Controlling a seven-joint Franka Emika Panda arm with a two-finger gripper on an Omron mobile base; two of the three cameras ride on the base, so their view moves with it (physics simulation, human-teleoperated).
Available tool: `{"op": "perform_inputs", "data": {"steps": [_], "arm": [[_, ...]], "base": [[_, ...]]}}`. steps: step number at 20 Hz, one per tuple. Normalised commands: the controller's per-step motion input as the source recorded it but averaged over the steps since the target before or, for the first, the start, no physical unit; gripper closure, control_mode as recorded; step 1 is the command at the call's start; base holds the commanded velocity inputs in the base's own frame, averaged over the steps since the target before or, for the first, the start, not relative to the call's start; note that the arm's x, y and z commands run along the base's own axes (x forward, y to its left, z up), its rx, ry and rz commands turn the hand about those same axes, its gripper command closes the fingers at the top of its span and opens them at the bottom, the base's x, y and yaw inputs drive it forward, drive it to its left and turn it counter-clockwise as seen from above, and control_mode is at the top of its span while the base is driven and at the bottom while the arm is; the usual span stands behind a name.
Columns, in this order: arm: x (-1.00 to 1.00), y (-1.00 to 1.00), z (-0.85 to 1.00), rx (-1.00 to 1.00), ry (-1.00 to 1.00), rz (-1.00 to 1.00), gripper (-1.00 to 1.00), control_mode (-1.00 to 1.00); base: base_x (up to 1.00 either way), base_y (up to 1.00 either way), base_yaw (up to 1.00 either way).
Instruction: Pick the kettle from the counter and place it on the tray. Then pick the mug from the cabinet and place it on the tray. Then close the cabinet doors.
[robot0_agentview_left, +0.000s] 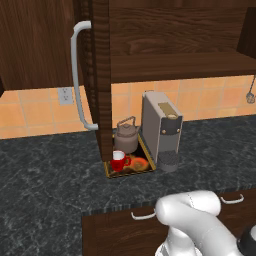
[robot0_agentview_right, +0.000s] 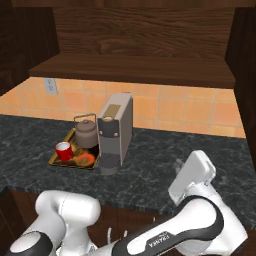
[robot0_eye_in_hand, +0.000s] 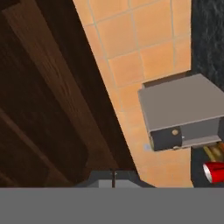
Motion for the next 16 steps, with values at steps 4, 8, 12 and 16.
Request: {"op": "perform_inputs", "data": {"steps": [4,8,12,16], "arm": [[-0.07,-0.13,0.00,0.08,-0.09,0.02,1.00,-1.00],[0.00,-0.18,0.00,0.24,-0.42,0.00,1.00,-1.00],[0.00,-0.16,0.02,0.32,-0.63,-0.03,1.00,-1.00],[0.00,-0.16,0.08,0.29,-0.62,-0.10,1.00,-1.00]], "base": [[0.00,0.00,0.00],[0.00,0.00,0.00],[0.00,0.00,0.00],[0.00,0.00,0.00]]}}
